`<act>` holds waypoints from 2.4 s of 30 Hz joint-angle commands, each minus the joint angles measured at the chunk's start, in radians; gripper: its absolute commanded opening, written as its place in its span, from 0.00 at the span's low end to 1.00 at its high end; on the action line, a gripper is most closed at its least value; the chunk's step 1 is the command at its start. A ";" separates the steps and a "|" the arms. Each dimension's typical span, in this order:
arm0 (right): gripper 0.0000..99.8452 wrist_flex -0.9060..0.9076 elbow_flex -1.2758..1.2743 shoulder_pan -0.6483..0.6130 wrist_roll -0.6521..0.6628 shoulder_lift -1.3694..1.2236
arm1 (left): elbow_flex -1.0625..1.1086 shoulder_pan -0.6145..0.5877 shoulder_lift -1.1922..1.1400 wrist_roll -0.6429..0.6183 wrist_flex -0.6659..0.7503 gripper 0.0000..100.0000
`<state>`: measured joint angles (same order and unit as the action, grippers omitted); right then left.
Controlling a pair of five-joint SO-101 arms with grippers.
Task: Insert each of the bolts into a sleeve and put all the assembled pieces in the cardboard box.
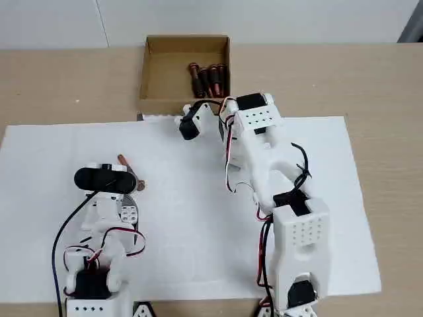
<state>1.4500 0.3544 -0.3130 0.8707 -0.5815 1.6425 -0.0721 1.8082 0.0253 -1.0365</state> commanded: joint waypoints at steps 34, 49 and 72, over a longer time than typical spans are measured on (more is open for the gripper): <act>0.00 0.242 -0.015 0.001 -0.436 0.518 | -0.007 -0.002 0.009 -0.005 0.005 0.01; 0.00 0.232 -0.677 0.018 -0.764 1.354 | -0.148 -0.011 0.006 -0.009 -0.089 0.01; 0.00 0.186 -0.939 0.277 -0.764 1.745 | -0.581 -0.011 -0.193 -0.018 -0.310 0.01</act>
<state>1.6602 -0.5892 -0.0414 0.1174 1.1584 1.1561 -0.0721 1.7254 0.0253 -1.3479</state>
